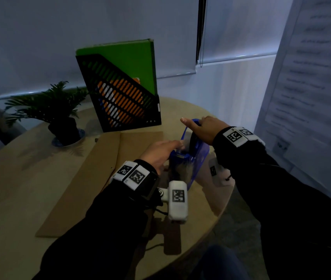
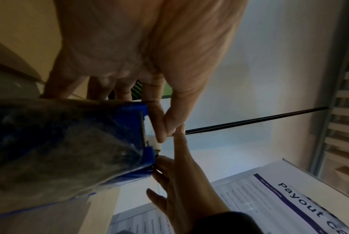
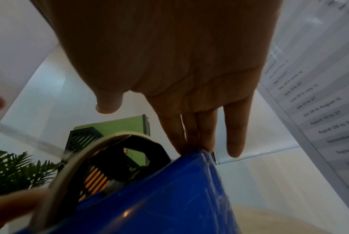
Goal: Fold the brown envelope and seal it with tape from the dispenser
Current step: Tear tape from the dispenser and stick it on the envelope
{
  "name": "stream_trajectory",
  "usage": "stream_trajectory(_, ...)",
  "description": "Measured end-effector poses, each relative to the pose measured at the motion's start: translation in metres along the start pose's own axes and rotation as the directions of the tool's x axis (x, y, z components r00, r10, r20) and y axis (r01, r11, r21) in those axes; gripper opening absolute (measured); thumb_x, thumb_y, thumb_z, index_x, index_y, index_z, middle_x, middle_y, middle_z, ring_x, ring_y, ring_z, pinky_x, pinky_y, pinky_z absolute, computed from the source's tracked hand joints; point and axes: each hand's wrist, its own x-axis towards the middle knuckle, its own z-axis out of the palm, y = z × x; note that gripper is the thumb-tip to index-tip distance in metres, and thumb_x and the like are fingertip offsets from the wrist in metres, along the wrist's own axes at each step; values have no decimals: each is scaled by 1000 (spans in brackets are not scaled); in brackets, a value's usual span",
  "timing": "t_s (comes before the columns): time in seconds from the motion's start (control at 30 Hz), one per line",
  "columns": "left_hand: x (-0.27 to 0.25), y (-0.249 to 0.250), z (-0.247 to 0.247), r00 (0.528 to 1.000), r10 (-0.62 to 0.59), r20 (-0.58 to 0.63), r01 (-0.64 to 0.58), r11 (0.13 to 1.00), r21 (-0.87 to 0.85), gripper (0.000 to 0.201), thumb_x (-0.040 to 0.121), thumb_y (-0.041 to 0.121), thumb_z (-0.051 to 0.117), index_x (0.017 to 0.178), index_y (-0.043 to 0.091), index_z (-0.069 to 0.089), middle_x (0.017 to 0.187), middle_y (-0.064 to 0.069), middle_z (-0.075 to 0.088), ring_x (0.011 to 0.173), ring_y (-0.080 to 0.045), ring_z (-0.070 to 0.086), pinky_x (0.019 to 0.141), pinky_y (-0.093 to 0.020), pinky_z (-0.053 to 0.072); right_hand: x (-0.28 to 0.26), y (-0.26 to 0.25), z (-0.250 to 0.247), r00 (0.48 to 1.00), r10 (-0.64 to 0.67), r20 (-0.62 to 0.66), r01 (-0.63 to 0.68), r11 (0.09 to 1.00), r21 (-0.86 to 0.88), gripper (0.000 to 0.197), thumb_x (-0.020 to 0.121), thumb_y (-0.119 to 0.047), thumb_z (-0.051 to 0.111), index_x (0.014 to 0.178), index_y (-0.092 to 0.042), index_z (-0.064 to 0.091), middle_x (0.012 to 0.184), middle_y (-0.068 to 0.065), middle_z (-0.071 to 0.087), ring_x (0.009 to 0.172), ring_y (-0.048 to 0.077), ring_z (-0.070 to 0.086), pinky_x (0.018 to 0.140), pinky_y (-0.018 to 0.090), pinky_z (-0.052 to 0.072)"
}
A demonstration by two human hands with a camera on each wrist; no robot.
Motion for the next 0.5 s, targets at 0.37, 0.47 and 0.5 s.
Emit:
stream_trajectory(0.37,-6,-21,-13,997,64,49,-58,993,-105,21,90,16,59,70,12,62,76,2,64,97,-18,54,91,-41,40,-1,-5,-1,1000,11,7,-11,999,-32,65,85,-76,19,66,-22,50,88,9,51,83,27,52,80,31,38)
stream_trajectory(0.47,-6,-25,-13,996,74,48,-70,993,-91,24,89,19,61,66,15,64,73,3,65,97,-19,56,100,-44,38,-3,-7,-1,1000,24,13,-24,999,-28,65,85,-76,19,64,-21,46,91,11,49,86,28,52,82,32,38)
stream_trajectory(0.5,-6,-27,-14,996,80,45,-76,993,-85,25,89,20,62,64,16,65,73,3,66,95,-19,57,100,-44,38,-2,-8,-1,1000,26,15,-25,999,-29,65,85,-76,19,61,-21,44,92,11,49,89,28,54,83,32,39)
